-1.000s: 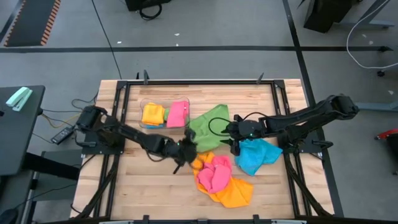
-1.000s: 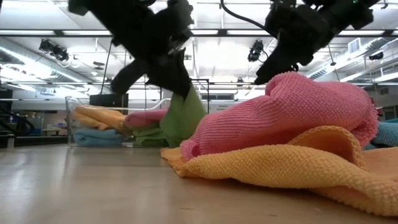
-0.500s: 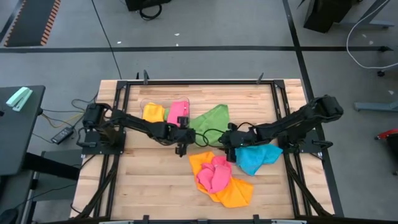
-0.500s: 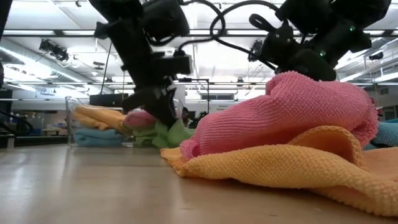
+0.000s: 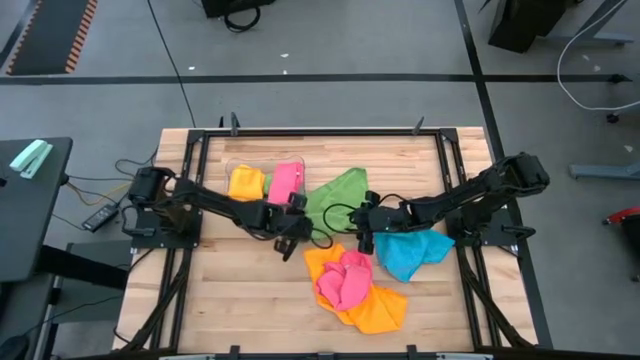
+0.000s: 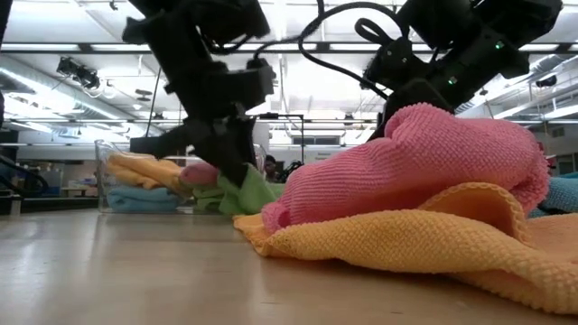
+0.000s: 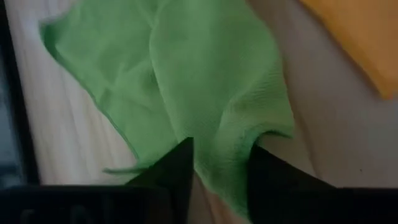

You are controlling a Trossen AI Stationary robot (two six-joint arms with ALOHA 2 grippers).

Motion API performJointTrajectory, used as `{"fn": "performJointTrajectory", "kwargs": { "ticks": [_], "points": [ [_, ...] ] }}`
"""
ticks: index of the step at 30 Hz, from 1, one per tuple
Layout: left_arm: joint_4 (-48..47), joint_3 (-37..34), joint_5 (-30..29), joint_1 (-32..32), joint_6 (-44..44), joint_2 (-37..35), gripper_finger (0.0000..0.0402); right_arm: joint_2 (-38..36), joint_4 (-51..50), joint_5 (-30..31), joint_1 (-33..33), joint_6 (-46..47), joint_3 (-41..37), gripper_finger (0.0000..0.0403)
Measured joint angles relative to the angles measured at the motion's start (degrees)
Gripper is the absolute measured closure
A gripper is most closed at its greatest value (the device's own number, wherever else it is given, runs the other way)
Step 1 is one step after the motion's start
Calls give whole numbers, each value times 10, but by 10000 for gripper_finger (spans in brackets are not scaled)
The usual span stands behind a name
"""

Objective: Fold microfiber towels
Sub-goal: Fold the green microfiber towel

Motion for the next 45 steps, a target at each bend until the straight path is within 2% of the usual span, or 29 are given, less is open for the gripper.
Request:
{"fn": "performJointTrajectory", "kwargs": {
  "ticks": [4, 9, 15, 22, 27, 30, 33, 36, 40, 45],
  "points": [
    [-21, 0, -15, -20, 66, -11, 227, 0, 0, 0, 0, 0, 0, 187],
    [-31, 0, -58, -45, 113, -11, 200, 0, 2, 0, 0, 0, 0, 187],
    [-27, -1, -23, -80, 218, -8, 205, 0, 3, 0, 0, 0, 0, 187],
    [12, -1, -5, -85, 284, -8, 211, 0, 8, 0, 0, 7, 0, 187],
    [41, -11, 51, -86, 355, 3, 212, 0, 8, 0, 0, 12, 0, 187],
    [68, -24, 48, -85, 399, 25, 212, 0, 8, 0, 0, 13, 0, 187],
    [99, -28, 13, -85, 429, 47, 212, 0, 8, -1, 0, 13, 0, 187],
    [112, -28, -20, -85, 468, 60, 219, 0, 10, -1, 0, 13, 0, 187],
    [111, -28, -30, -84, 490, 67, 243, 0, 10, -1, 0, 13, 0, 187],
    [119, -28, -31, -77, 442, 67, 313, 0, 10, -1, 0, 12, 0, 187]
  ]
}}
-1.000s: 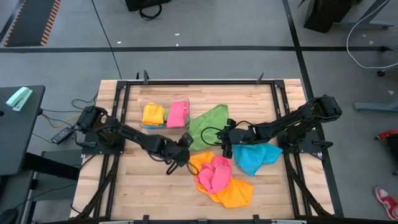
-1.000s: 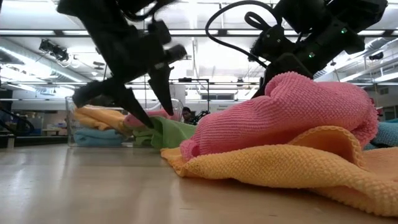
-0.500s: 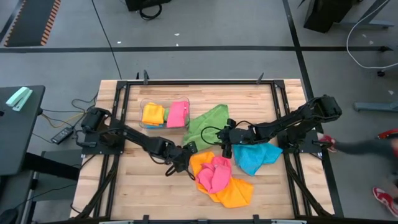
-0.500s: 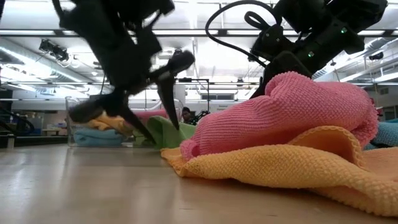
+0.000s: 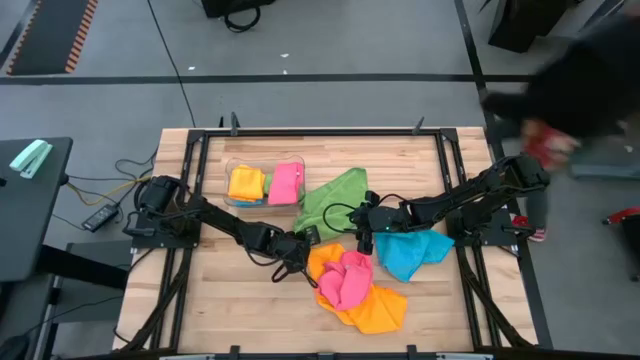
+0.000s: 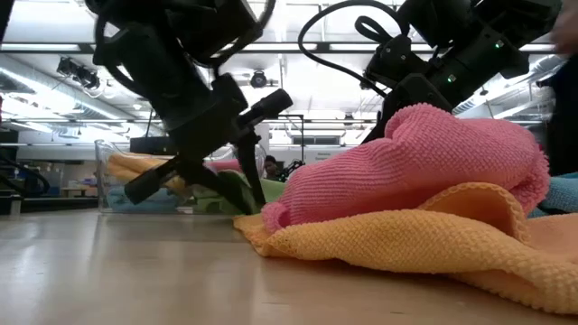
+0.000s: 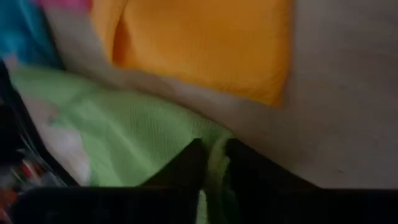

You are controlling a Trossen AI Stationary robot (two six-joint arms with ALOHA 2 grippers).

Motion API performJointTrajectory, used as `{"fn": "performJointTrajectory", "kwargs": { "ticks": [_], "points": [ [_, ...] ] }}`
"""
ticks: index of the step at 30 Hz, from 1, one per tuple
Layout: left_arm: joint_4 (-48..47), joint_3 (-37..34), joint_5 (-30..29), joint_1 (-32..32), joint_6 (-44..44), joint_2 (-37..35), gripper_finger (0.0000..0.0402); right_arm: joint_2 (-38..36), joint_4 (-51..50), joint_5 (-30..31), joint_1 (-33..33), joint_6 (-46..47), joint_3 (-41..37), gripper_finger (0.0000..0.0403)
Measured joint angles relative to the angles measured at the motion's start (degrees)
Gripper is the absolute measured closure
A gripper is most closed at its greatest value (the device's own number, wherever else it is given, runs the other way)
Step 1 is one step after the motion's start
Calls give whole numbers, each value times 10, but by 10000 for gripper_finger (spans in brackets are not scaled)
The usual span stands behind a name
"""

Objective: Fold microfiber towels
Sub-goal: Fold the green microfiber towel

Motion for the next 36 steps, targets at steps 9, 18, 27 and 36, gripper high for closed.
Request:
{"fn": "performJointTrajectory", "kwargs": {
  "ticks": [9, 18, 27, 36],
  "points": [
    [6, 0, 48, 22, -203, -34, 390, 0, -1, 0, 0, 0, 0, 187],
    [17, 1, 281, 97, -488, -138, 381, -21, -25, -28, 14, -20, 0, 187],
    [72, 0, 429, 138, -645, -130, 384, -21, 34, 38, 106, -98, 10, 187],
    [110, 1, 411, 138, -705, -131, 387, 26, 117, 121, 145, -118, 12, 187]
  ]
}}
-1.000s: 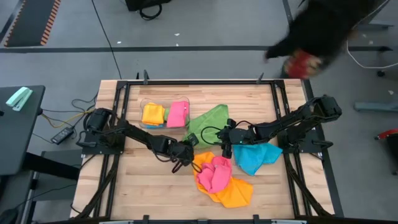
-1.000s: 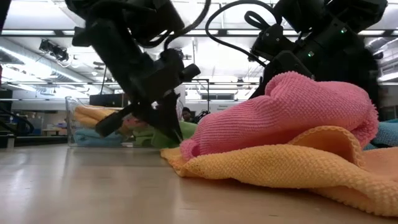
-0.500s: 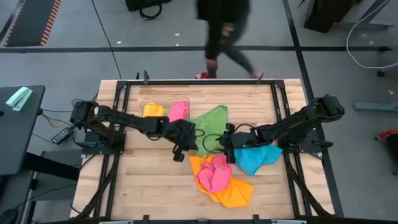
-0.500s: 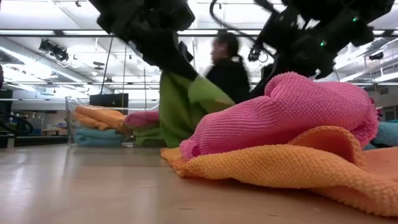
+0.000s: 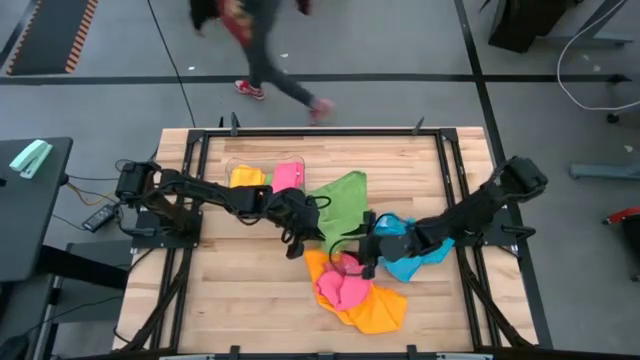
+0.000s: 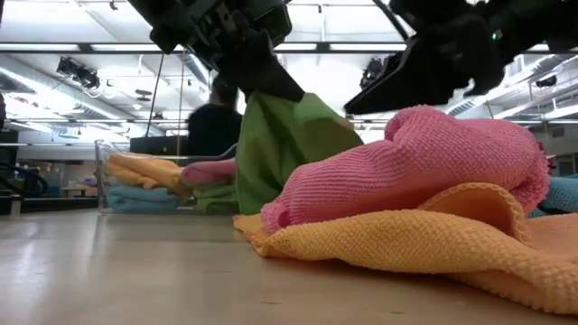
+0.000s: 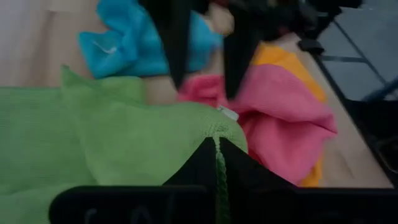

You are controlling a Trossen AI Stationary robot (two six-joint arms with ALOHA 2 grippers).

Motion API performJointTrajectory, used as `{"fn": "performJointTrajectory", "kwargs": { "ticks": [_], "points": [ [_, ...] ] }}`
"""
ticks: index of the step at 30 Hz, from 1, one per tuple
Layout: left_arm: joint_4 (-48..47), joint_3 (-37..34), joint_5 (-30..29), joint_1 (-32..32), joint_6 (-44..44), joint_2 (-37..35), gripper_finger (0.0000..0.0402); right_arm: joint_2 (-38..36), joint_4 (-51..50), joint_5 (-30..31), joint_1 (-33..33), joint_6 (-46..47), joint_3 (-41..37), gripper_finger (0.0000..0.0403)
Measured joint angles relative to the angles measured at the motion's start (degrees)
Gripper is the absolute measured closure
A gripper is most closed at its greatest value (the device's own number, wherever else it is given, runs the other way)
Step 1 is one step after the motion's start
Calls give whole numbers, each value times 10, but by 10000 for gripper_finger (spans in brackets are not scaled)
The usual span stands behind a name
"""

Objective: Fold microfiber towels
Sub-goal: Fold the green microfiber towel

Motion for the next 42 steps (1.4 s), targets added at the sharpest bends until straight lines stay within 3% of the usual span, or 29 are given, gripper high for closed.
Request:
{"fn": "performJointTrajectory", "kwargs": {
  "ticks": [6, 11, 18, 25, 34, 42],
  "points": [
    [0, 0, -26, 5, -5, 0, 387, 76, 10, 66, 25, -79, 55, 187],
    [28, 0, -40, 9, -9, 0, 373, 113, -8, 176, 42, -140, 98, 187],
    [43, 0, -40, 11, -15, 0, 393, 146, -13, 289, 42, -169, 118, 187],
    [53, 0, -40, 13, -29, 0, 366, 143, -10, 316, 41, -165, 117, 196],
    [99, 0, -42, 24, -31, 0, 393, 143, -9, 309, 21, -182, 120, 251],
    [91, 0, -42, 33, -45, 0, 361, 143, -10, 314, 23, -202, 124, 286]
  ]
}}
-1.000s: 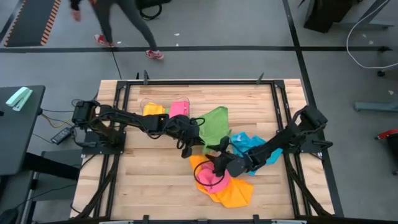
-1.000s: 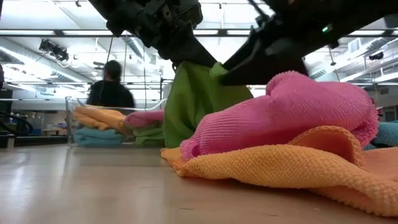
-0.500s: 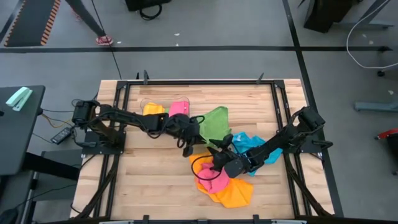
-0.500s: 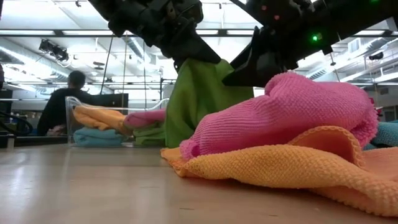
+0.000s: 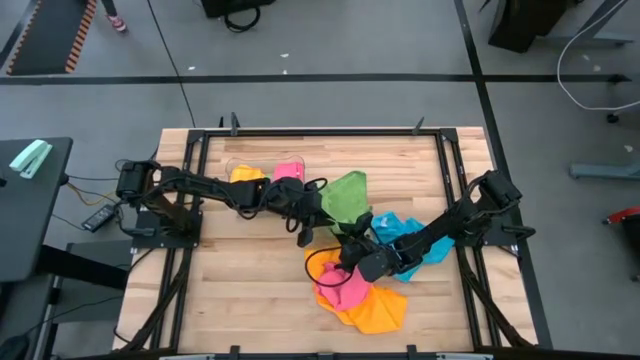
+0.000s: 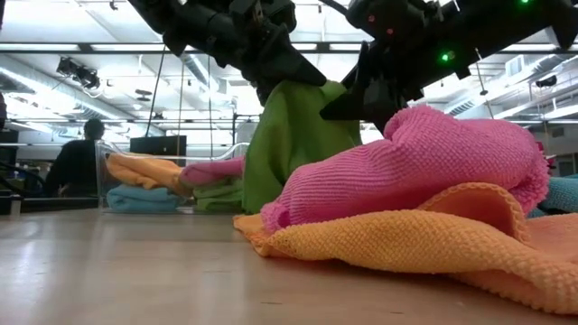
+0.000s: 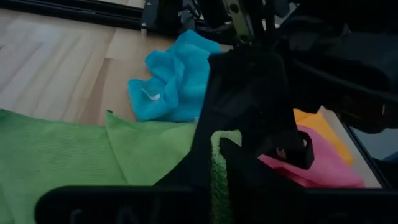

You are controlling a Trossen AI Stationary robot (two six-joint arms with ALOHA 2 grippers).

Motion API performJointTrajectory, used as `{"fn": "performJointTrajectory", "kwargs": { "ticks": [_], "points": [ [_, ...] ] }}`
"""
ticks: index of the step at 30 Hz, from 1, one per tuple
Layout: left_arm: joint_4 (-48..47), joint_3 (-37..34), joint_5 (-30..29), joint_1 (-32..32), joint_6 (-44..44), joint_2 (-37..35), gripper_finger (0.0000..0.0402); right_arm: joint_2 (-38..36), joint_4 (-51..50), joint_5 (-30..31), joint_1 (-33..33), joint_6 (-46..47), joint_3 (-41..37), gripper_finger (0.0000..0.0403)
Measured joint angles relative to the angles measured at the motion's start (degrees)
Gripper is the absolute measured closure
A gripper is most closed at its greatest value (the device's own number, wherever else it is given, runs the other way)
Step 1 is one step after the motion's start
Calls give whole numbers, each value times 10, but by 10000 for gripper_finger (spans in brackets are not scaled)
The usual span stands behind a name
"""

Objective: Fold microfiber towels
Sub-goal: Fold the green microfiber towel

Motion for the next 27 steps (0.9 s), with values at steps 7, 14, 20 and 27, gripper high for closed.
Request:
{"fn": "performJointTrajectory", "kwargs": {
  "ticks": [7, 14, 20, 27],
  "points": [
    [-16, 0, 8, -4, 22, 0, 377, -4, -27, -46, 4, 18, 0, 391],
    [-64, 0, 26, -50, 149, -5, 279, -77, -167, -117, 21, 118, 20, 395],
    [-64, 1, -123, -107, 147, 15, 150, -113, -217, -187, 23, 183, 20, 396],
    [-64, 0, -289, -159, 118, 90, 132, -135, -283, -236, 30, 259, 42, 397]
  ]
}}
